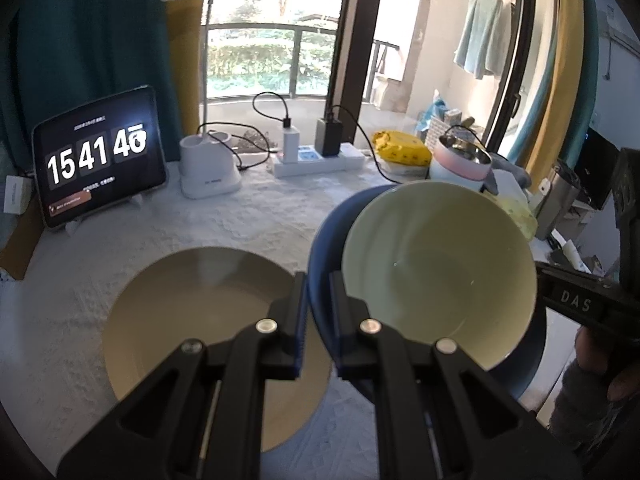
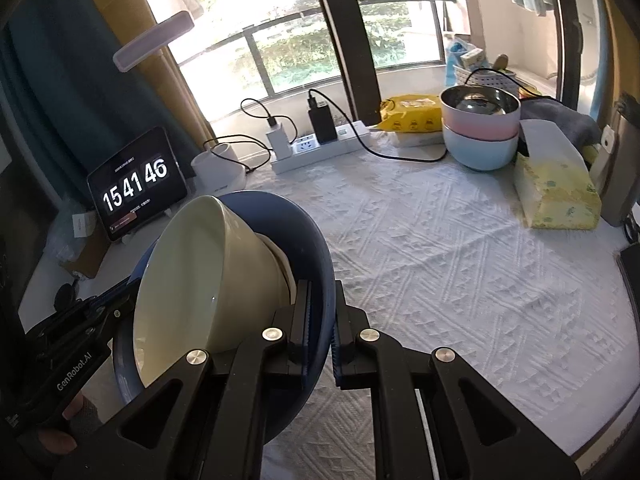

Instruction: Organize plates and bowls

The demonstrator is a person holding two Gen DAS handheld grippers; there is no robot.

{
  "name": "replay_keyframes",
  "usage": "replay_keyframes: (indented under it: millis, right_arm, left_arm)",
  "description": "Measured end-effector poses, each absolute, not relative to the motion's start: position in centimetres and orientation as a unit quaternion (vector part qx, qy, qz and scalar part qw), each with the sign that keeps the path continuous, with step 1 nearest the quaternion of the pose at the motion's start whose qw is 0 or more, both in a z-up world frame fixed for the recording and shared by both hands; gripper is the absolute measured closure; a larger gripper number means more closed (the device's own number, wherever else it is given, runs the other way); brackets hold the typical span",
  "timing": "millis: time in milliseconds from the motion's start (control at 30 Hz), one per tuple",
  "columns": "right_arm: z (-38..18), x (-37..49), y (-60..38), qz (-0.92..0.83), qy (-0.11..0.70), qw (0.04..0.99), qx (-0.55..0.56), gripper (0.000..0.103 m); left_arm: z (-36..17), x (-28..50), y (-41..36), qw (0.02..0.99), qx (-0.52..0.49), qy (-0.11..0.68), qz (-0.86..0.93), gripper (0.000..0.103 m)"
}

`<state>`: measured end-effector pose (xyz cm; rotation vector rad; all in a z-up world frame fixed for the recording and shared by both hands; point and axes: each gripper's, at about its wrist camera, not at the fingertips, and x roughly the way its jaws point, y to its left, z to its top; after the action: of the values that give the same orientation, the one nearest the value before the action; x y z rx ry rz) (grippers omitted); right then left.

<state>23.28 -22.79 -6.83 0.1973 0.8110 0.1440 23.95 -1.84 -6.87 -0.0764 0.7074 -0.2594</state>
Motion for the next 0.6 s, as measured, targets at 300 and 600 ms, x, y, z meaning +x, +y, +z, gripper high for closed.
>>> replay_keyframes:
  millis: [300, 600]
  right_arm:
    - [-6.5, 23.7, -20.8, 0.081, 0.393, 0.912, 0.084, 0.093]
    - [-6.1, 24.2, -18.6, 0.096, 0.391, 0.912, 0.077, 0.092]
  left_arm:
    - [-6.7, 23.7, 0.2, 0.932, -0.050, 0.340, -0.115, 0.094]
    - [-6.3, 23.5, 2.5, 0.935, -0.057, 0.334, -0.100, 0.094]
